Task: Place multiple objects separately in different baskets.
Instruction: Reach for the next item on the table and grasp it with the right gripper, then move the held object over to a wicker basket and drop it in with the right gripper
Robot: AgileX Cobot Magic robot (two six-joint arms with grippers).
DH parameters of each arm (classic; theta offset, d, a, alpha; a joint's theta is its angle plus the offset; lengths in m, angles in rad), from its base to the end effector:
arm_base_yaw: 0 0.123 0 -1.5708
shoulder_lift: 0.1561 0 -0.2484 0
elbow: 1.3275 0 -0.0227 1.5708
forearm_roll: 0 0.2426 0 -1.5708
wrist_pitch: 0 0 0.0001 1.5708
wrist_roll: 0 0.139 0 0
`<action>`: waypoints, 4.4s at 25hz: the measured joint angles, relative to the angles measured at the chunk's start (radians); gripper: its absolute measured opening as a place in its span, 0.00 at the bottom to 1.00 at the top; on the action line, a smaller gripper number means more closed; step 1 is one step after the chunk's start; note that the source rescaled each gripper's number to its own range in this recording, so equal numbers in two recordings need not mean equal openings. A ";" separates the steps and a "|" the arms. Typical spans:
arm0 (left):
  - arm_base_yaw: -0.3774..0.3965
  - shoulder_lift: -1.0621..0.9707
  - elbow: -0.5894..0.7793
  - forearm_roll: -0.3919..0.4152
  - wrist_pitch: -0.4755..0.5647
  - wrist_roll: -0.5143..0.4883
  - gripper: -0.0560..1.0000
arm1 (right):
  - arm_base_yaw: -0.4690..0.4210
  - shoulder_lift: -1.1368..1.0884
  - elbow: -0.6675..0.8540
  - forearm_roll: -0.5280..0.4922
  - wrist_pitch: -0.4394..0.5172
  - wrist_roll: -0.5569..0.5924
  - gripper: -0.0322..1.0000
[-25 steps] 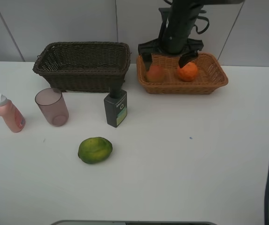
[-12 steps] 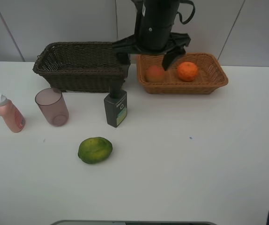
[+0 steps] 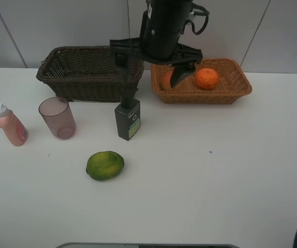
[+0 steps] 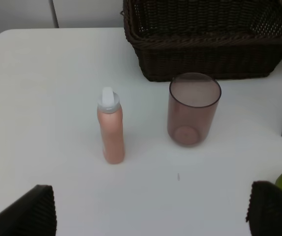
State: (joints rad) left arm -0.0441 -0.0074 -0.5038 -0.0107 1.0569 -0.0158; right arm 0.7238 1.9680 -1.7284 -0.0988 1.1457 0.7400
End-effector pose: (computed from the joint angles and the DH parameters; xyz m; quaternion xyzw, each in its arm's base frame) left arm 0.0665 -0.0042 0.2536 0.0122 0.8492 -0.0212 0.5275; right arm 0.3164 0.2630 0.1867 -0.0060 0.9896 0.0555 0.1326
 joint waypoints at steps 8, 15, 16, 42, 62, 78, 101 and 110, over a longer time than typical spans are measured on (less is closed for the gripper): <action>0.000 0.000 0.000 0.000 0.000 0.000 0.99 | 0.024 0.115 -0.149 0.022 0.066 0.053 1.00; 0.000 0.000 0.000 0.000 0.000 0.000 0.99 | 0.037 0.222 -0.315 0.019 0.069 0.069 1.00; 0.000 0.000 0.000 0.000 0.000 0.000 0.99 | 0.037 0.229 -0.315 0.013 0.069 0.079 1.00; 0.000 0.000 0.000 -0.001 0.000 0.000 0.99 | 0.034 0.257 -0.158 -0.027 0.004 0.168 1.00; 0.000 0.000 0.000 -0.001 0.000 0.000 0.99 | 0.034 0.306 -0.155 0.007 -0.018 0.168 0.07; 0.000 0.000 0.000 -0.001 0.000 0.000 0.99 | 0.034 0.306 -0.155 -0.011 -0.020 0.168 0.07; 0.000 0.000 0.000 -0.001 0.000 0.000 0.99 | 0.034 0.221 -0.416 0.001 0.078 -0.392 0.06; 0.000 0.000 0.000 -0.001 0.000 0.000 0.99 | 0.023 0.221 -0.467 -0.006 0.017 -0.638 0.06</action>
State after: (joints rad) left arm -0.0441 -0.0074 -0.5038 -0.0116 1.0569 -0.0158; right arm 0.7473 2.1894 -2.1953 -0.1048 1.1625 0.1017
